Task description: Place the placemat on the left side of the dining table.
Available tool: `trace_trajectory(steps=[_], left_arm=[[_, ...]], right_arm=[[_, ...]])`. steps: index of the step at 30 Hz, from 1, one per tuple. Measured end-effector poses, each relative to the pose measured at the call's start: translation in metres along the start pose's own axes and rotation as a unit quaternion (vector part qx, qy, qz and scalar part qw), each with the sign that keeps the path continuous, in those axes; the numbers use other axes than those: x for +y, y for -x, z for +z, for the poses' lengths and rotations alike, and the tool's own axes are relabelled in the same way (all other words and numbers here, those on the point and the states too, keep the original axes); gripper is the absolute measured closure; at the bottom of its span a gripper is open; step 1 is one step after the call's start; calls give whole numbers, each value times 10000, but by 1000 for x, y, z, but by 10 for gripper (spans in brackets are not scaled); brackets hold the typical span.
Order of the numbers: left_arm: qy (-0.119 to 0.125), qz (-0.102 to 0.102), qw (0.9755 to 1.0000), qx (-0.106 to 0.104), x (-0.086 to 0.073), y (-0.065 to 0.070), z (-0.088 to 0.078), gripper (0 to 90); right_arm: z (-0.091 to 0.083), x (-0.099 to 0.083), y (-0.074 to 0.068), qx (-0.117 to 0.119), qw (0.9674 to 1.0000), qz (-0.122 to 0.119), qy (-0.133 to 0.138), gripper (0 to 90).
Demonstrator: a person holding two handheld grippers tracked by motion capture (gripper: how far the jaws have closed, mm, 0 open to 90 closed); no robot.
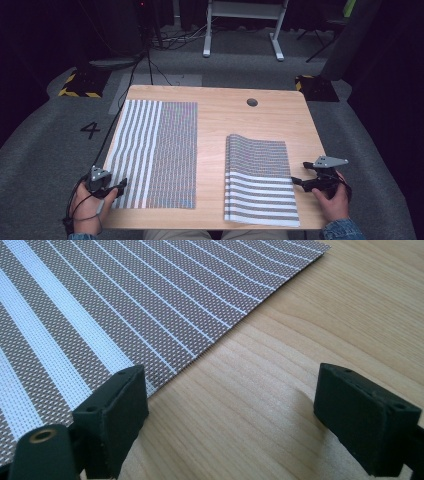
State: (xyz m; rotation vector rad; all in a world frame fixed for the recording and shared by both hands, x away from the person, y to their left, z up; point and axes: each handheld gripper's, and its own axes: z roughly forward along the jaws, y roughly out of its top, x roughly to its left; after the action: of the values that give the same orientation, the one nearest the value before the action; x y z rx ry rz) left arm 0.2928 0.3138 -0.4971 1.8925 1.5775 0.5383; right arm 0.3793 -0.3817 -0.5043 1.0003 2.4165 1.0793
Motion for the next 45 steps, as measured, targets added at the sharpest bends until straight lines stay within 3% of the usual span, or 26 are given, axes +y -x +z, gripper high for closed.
trace_trajectory(steps=[1, 4, 10, 12, 15, 16, 17, 18, 20, 22, 25, 32, 37, 45], left_arm=[[-8, -15, 10000, -9, 0, -1, 0, 395], [-88, -1, 9996, 258, 1, -3, 0, 363], [-182, -45, 9994, 283, 2, -1, -3, 358], [-89, 29, 9997, 233, 4, 4, -5, 348], [88, 242, 9997, -19, 9, 19, -8, 328], [61, 399, 9990, -203, 11, 32, -6, 326], [61, 399, 9990, -203, 11, 32, -6, 320], [24, 409, 9986, -331, 10, 38, -3, 312], [-181, 422, 9978, -489, 9, 47, 5, 305], [-187, 433, 9981, -400, 8, 49, 10, 302], [-119, 273, 9989, -359, 9, 46, 11, 323], [-266, 508, 9982, -197, 12, 54, 12, 306], [85, 623, 9975, -313, 20, 67, 2, 308], [426, 977, 9926, -584, 37, 101, -18, 305]], right_arm=[[0, 0, 0, -3, 10000, 2, -2, 143], [0, 0, 0, 1, 10000, 7, -3, 143], [0, 0, 0, 3, 10000, 4, -1, 144], [0, 0, 0, 2, 10000, 4, -1, 143], [0, 0, 0, 1, 10000, 10, -2, 144], [0, 0, 0, 0, 10000, 4, -1, 143], [0, 0, 0, -2, 10000, 8, -2, 144], [0, 0, 0, -1, 10000, 8, -2, 144], [0, 0, 0, 1, 10000, 5, -2, 143], [0, 0, 0, 2, 10000, 3, -1, 143], [0, 0, 0, -1, 10000, 5, -1, 143], [0, 0, 0, -2, 10000, 3, -3, 143], [0, 0, 0, -1, 10000, 7, -3, 143], [0, 0, 0, 3, 10000, 3, -1, 143]])
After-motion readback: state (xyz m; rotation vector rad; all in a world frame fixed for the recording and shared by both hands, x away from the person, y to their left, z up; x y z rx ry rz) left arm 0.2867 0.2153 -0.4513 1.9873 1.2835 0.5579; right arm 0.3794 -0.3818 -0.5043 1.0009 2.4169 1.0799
